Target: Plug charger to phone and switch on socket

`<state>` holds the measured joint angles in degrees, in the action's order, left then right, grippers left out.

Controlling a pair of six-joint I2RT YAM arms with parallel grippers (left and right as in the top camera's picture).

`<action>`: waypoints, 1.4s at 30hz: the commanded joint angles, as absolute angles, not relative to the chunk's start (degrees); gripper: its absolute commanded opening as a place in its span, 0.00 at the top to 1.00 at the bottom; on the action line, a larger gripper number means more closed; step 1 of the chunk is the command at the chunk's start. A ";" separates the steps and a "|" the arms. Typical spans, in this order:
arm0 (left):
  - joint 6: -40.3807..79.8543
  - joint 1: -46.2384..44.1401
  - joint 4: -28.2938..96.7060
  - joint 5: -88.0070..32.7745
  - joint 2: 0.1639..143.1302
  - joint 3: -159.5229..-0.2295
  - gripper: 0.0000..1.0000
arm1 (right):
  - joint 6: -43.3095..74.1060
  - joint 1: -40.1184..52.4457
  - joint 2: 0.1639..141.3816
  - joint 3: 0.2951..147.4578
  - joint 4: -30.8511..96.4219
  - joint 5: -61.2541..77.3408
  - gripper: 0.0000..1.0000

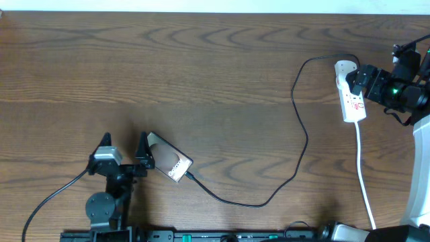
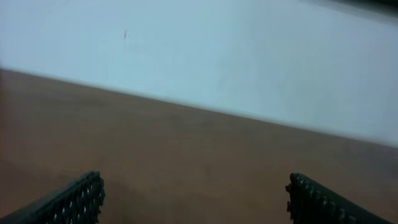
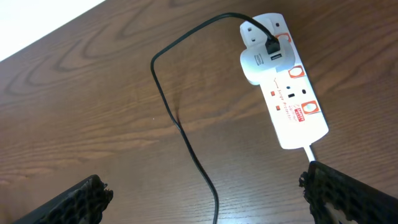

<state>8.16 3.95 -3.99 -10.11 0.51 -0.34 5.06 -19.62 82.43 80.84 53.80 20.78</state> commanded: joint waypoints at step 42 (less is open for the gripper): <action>1.06 3.84 3.42 -8.91 0.23 -0.25 0.08 | 5.52 -19.07 81.67 80.88 53.95 19.53 0.01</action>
